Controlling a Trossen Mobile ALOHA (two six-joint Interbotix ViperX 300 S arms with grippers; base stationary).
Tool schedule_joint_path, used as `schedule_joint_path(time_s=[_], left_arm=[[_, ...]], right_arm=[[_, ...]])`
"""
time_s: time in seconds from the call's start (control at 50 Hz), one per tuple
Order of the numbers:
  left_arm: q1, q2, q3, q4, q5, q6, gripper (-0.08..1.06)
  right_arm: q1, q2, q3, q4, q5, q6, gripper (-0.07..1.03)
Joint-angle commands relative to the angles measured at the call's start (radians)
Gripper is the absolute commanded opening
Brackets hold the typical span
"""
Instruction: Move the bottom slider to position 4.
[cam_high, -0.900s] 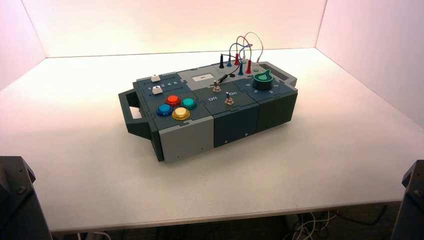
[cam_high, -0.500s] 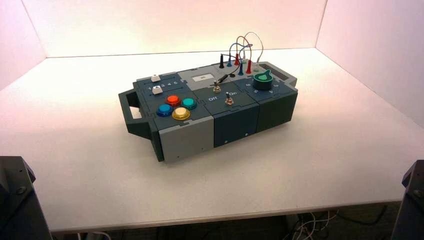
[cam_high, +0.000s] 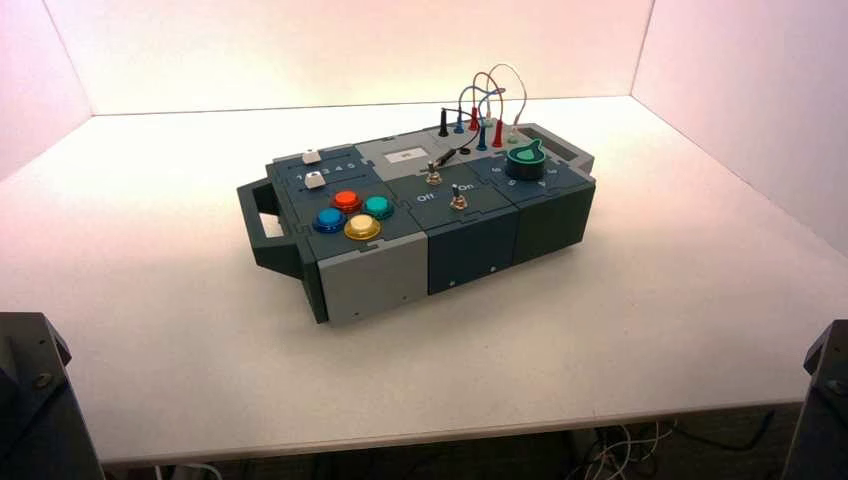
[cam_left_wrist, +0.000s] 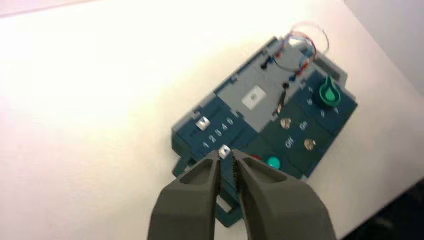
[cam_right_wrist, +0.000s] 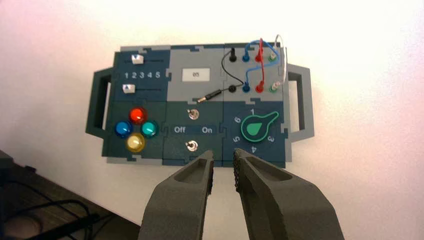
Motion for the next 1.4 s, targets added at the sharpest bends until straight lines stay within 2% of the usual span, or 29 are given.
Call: schedule_joint_path(time_s=[0.02,0.1,0.24,0.4,0.56,0.84,1.06,1.4], left_arm=[[-0.012,0.041,-0.012,-0.003,-0.017,0.005,0.03],[-0.014,0.074,-0.011,-0.002,-0.026,0.006,-0.02],[-0.020,0.132,-0.006,-0.002,-0.061,0.017,-0.03],[-0.052,0.218,-0.008,-0.002,-0.086,0.023,-0.03],[-0.054,0.316,-0.009,-0.002,-0.140,0.023,-0.03],[-0.092,0.485,-0.037,-0.002,-0.161,0.028,-0.03],[-0.123,0.554,-0.055,-0.003,-0.189,0.023,-0.03],[-0.123,0.660,-0.069,-0.003,-0.222,0.020,-0.03]], right_arm=[[-0.002,-0.006,-0.041,0.006,-0.002,0.003,0.24],[-0.002,-0.006,-0.046,0.006,-0.003,0.005,0.24],[-0.002,-0.003,-0.051,0.008,-0.002,0.006,0.24],[-0.002,0.008,-0.057,0.009,-0.002,0.008,0.24],[-0.002,0.009,-0.057,0.011,-0.002,0.009,0.24],[-0.002,0.009,-0.055,0.014,-0.002,0.006,0.24],[-0.002,0.003,-0.049,0.014,0.000,0.005,0.24],[-0.002,0.000,-0.054,0.012,0.000,0.002,0.24]])
